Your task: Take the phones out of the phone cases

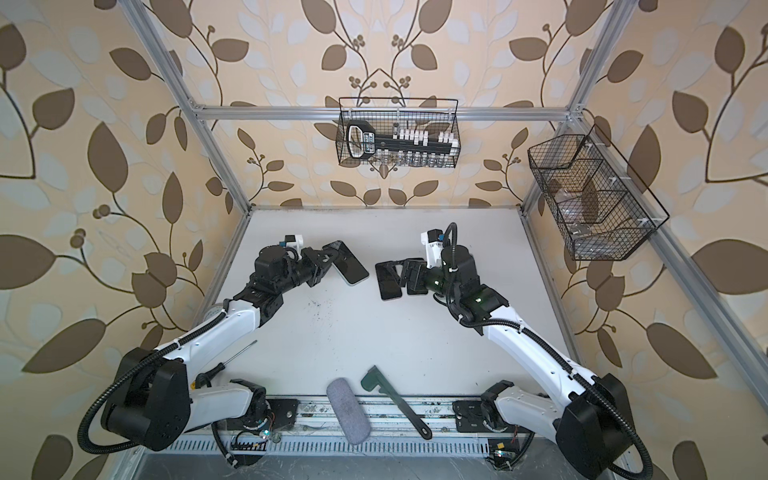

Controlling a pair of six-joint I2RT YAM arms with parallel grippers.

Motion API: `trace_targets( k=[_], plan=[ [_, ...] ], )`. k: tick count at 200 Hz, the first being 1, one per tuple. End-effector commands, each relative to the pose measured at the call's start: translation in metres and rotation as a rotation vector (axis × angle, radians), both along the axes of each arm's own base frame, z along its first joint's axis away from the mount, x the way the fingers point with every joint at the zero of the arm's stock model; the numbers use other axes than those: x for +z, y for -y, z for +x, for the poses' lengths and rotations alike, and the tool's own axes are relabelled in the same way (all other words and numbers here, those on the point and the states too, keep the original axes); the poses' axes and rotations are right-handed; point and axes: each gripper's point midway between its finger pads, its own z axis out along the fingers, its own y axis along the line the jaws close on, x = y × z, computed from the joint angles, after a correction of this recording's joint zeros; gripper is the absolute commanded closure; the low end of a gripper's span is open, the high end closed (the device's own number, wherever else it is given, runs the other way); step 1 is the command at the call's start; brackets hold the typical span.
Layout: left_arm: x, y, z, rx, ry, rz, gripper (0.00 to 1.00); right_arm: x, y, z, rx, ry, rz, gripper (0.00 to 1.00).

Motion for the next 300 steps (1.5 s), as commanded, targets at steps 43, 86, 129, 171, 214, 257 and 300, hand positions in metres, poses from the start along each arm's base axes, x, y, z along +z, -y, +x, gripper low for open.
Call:
trace_targets(
  k=[43, 86, 129, 171, 214, 257, 300],
  plan=[
    [0.071, -0.002, 0.005, 0.081, 0.219, -0.112, 1.0, 0.012, -0.002, -0.012, 0.08, 0.009, 0.125, 0.0],
    [0.076, -0.002, 0.001, 0.117, 0.26, -0.133, 1.0, 0.012, -0.013, -0.018, 0.146, 0.0, 0.201, 0.05],
    [0.078, 0.008, -0.003, 0.123, 0.282, -0.155, 1.0, 0.013, -0.021, -0.019, 0.179, -0.021, 0.294, 0.09],
    [0.082, 0.027, -0.005, 0.109, 0.292, -0.216, 1.0, 0.008, -0.028, -0.02, 0.152, -0.069, 0.378, 0.11],
    [0.084, 0.047, -0.003, 0.079, 0.293, -0.271, 1.0, 0.01, -0.042, -0.024, 0.146, -0.064, 0.431, 0.15],
    [0.085, 0.057, -0.003, 0.063, 0.297, -0.29, 1.0, 0.01, -0.054, -0.021, 0.152, -0.068, 0.474, 0.24],
    [0.087, 0.06, -0.005, 0.06, 0.305, -0.305, 1.0, -0.005, -0.063, -0.018, 0.145, -0.098, 0.505, 0.26]
  ],
)
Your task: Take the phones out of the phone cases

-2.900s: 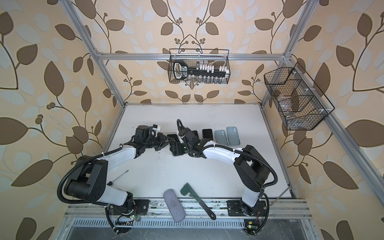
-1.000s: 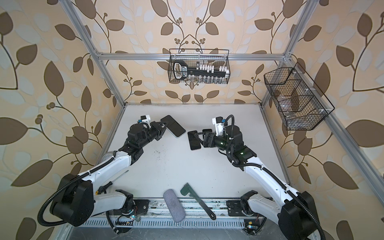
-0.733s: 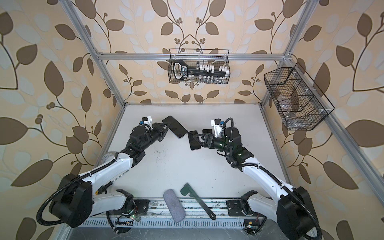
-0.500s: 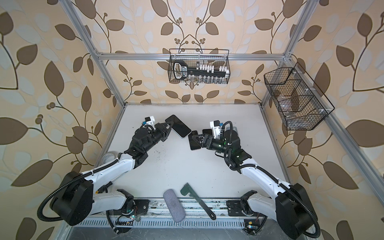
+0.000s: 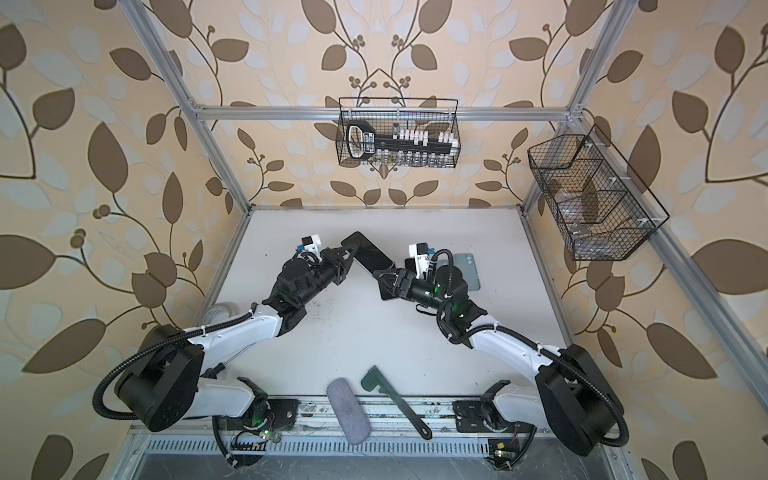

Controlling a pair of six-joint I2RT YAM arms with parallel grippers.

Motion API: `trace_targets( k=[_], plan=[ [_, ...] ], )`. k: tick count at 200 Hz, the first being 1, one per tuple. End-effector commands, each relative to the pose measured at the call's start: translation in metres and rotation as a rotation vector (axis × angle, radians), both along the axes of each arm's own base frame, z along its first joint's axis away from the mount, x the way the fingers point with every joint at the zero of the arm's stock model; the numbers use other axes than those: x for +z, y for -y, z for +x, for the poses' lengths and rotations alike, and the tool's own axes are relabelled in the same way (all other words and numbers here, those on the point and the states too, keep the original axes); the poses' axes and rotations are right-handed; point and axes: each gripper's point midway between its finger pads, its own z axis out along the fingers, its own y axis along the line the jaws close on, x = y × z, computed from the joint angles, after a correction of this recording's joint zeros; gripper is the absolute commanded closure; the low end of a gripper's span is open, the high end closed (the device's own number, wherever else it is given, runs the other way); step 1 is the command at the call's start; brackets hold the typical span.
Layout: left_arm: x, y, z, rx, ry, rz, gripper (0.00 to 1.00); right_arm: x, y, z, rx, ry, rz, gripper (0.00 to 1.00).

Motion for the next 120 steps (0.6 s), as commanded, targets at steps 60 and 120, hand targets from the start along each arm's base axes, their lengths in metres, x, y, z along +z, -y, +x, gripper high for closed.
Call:
trace_targets(
  k=[60, 120],
  plan=[
    [0.055, 0.004, -0.004, 0.005, 0.162, -0.124, 1.0, 0.004, -0.014, 0.008, 0.019, 0.019, 0.137, 0.39],
    [0.051, 0.005, -0.002, 0.009, 0.151, -0.13, 1.0, 0.002, -0.021, 0.009, 0.044, 0.006, 0.198, 0.56]
  ],
)
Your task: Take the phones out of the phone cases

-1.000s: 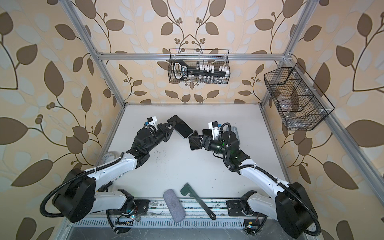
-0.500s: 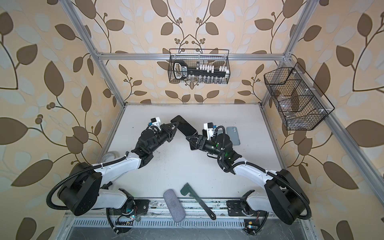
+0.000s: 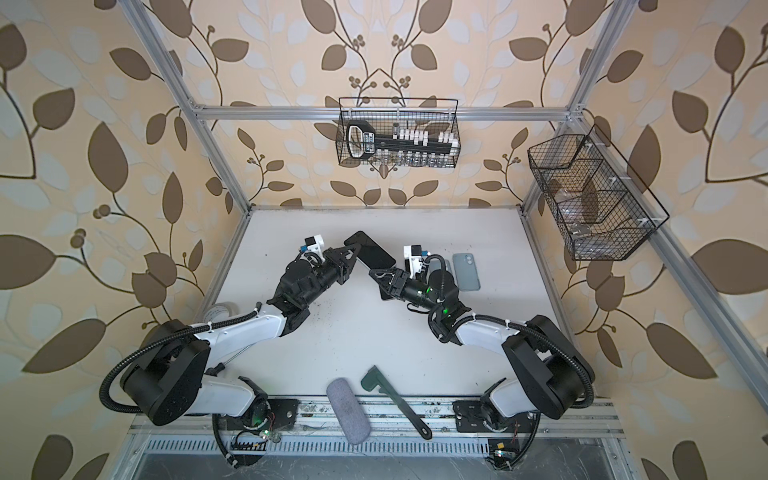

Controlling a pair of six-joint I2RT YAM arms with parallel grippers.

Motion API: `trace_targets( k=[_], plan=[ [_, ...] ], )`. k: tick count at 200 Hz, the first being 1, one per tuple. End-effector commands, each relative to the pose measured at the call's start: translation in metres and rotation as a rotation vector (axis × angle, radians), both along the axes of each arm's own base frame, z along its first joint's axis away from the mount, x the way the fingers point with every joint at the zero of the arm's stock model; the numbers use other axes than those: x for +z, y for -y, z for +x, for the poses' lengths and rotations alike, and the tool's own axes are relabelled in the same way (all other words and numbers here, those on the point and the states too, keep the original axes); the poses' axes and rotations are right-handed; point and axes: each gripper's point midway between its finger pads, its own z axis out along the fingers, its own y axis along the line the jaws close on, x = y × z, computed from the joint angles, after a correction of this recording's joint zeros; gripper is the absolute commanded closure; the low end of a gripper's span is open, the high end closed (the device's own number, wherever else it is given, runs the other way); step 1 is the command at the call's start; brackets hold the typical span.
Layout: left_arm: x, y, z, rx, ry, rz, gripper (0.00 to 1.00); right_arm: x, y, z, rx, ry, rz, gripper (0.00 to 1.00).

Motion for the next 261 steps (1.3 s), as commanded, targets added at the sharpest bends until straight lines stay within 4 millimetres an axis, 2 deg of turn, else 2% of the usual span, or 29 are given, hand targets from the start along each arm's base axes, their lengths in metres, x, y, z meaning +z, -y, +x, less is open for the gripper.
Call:
trace_targets(
  k=[1, 58, 94, 167, 261],
  plan=[
    [0.051, -0.001, -0.004, 0.007, 0.145, -0.104, 1.0, 0.013, -0.003, -0.005, 0.028, 0.024, 0.073, 0.56],
    [0.055, -0.004, -0.006, 0.022, 0.161, -0.085, 1.0, 0.017, 0.0, -0.01, 0.029, 0.032, 0.099, 0.67],
    [0.06, -0.008, -0.008, 0.035, 0.173, -0.065, 1.0, 0.017, 0.003, -0.014, 0.026, 0.03, 0.104, 0.71],
    [0.061, -0.006, -0.009, 0.025, 0.173, -0.071, 1.0, 0.019, 0.003, -0.015, 0.028, 0.032, 0.129, 0.7],
    [0.062, -0.003, -0.008, 0.011, 0.174, -0.089, 1.0, 0.018, -0.01, -0.011, 0.05, 0.027, 0.167, 0.71]
  ],
)
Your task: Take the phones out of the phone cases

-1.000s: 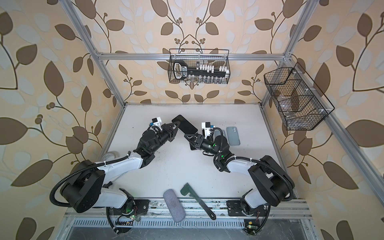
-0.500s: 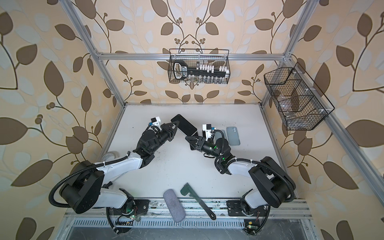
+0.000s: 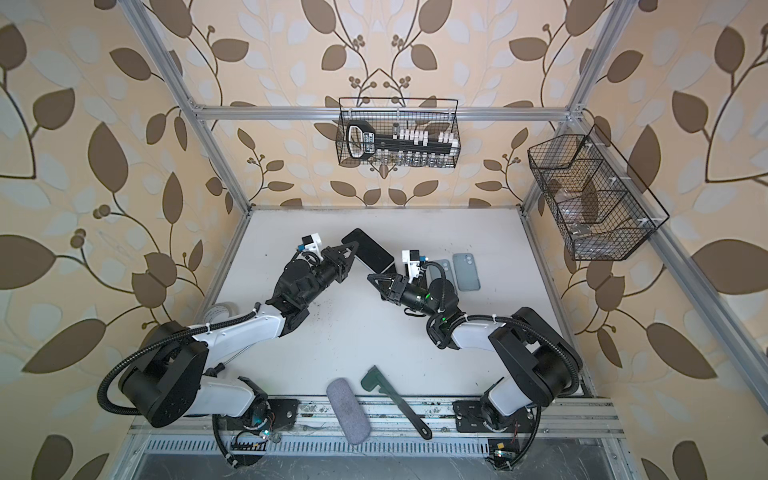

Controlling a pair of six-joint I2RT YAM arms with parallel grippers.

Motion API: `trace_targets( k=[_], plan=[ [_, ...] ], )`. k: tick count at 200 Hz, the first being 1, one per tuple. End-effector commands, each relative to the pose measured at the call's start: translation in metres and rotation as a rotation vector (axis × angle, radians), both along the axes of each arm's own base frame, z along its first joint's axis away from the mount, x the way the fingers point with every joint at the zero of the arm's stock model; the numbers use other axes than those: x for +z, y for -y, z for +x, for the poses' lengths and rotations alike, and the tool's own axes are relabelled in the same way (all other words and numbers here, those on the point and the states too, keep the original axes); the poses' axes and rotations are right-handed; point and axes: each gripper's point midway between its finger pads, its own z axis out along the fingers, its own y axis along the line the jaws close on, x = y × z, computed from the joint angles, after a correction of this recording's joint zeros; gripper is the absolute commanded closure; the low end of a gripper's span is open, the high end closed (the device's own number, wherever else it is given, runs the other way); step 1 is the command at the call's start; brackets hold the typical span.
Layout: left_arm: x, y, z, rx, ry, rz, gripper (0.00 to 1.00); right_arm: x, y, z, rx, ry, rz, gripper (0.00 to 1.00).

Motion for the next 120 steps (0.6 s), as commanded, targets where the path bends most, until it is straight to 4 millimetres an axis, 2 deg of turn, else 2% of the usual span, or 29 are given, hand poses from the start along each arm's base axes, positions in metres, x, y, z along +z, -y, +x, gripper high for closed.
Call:
trace_targets(
  k=[1, 120],
  plan=[
    [0.0566, 0.0012, -0.0093, -0.018, 0.147, -0.098, 1.0, 0.0192, -0.0032, 0.0009, 0.007, 0.038, 0.062, 0.72],
    [0.0534, 0.0048, -0.0068, -0.031, 0.14, -0.109, 1.0, 0.0266, -0.0077, 0.0056, 0.015, 0.06, 0.097, 0.74]
  ],
)
